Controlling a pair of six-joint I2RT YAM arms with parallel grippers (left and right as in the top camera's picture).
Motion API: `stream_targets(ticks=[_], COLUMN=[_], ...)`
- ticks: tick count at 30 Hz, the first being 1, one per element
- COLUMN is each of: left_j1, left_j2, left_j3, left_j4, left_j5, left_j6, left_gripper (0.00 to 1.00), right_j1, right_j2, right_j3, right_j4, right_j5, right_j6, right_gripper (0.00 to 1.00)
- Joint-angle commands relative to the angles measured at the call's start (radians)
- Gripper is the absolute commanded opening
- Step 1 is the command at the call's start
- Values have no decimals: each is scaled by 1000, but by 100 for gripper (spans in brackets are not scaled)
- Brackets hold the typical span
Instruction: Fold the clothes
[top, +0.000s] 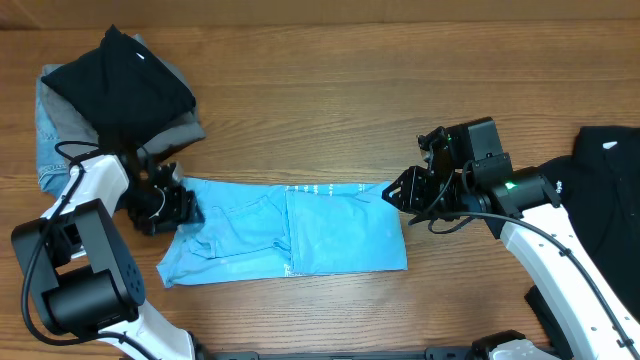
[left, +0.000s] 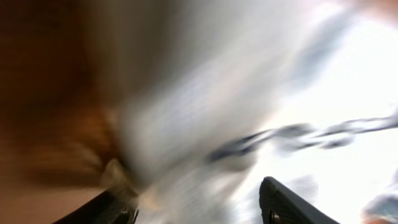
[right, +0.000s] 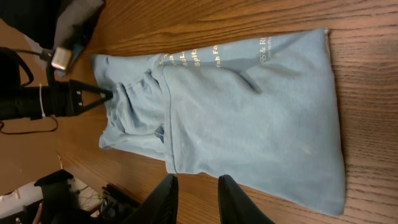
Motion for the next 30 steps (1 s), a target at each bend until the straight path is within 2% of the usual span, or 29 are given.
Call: stream_targets(ticks=[1,5,8,11,12,15,17,20,25,30], left_j1=[-28,-39,-40,-36,-35,-29,-26,-24,-26,-28], left_j2=[219,219,219,219,219,208,177,38,-116,-217], left_j3=[-164,-171,-171,-164,-156,-111,-76,16,135,245], left_j4=[86,110,109,89,72,-6,-58,-172,-302,-412], left_j5=[350,256,249,249,249,250,250,243,140,103], left_j6=[167,103,95,95,95,96,96,89,47,-21], left_gripper=[67,66,61,37,22,4,4,4,4,4], right_j1=[-3,-3,-3,-3,-3,-3,-4,-19,-43,-73], right_j2=[-20,-20,-20,-20,-20,-20,-22,-26,-27,-27], right_j3=[24,24,24,24,24,26,26,30,32,32], right_j4=[5,5,4,5,5,5,5,4,4,5], right_j5=[8,8,7,8,8,46,84,122,185,229], right_j6=[-6,-6,-6,-6,-6,-6,-6,-7,-7,-8], right_gripper=[25,25,25,25,25,25,25,25,25,25])
